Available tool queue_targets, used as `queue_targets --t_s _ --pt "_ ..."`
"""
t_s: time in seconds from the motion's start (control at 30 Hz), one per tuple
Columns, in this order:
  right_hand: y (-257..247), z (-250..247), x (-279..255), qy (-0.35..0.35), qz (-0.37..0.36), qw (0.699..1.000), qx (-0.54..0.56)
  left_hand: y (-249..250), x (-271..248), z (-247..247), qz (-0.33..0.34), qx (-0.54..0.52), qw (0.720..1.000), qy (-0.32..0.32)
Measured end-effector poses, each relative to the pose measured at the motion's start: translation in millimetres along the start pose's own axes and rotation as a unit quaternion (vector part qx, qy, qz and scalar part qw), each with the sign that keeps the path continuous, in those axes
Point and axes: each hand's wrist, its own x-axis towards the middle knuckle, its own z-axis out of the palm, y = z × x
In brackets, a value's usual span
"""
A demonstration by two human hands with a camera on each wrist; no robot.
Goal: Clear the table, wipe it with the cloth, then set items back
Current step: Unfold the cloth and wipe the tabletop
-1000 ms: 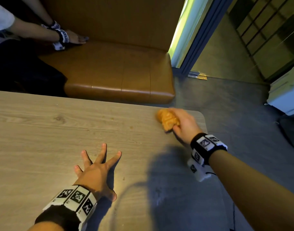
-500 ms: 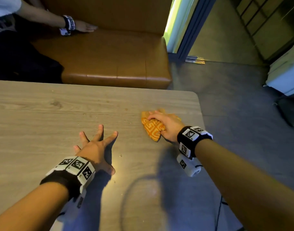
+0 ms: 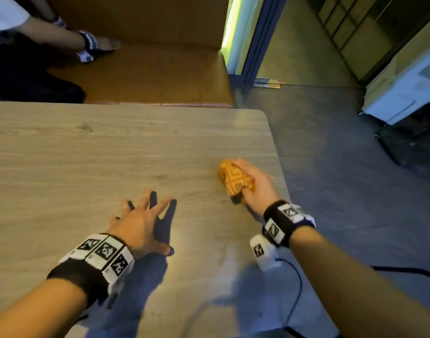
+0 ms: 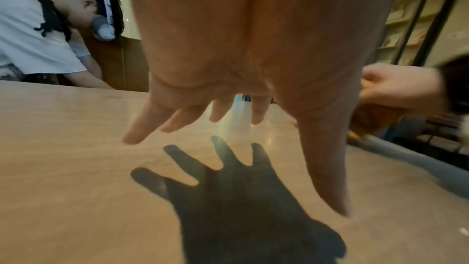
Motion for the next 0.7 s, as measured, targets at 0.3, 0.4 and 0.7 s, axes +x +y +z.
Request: queue_targets --t_s 0.3,0.4,0.7 --pt "41.5 -3.2 24.0 -0.203 -0.019 0.945 -0.255 1.9 -8.6 35.5 -0.019 0.002 0.998 -0.053" --pt "37.3 -1.2 -31.4 -0.222 -0.046 0.942 -0.247 0.4 -6.8 33.4 -0.01 0.013 0.999 -0.051" --pt "68.6 24.1 -229.3 -0.217 -0.083 0.955 -0.183 2.6 -7.7 34.1 0.0 0.096 0.995 -0.003"
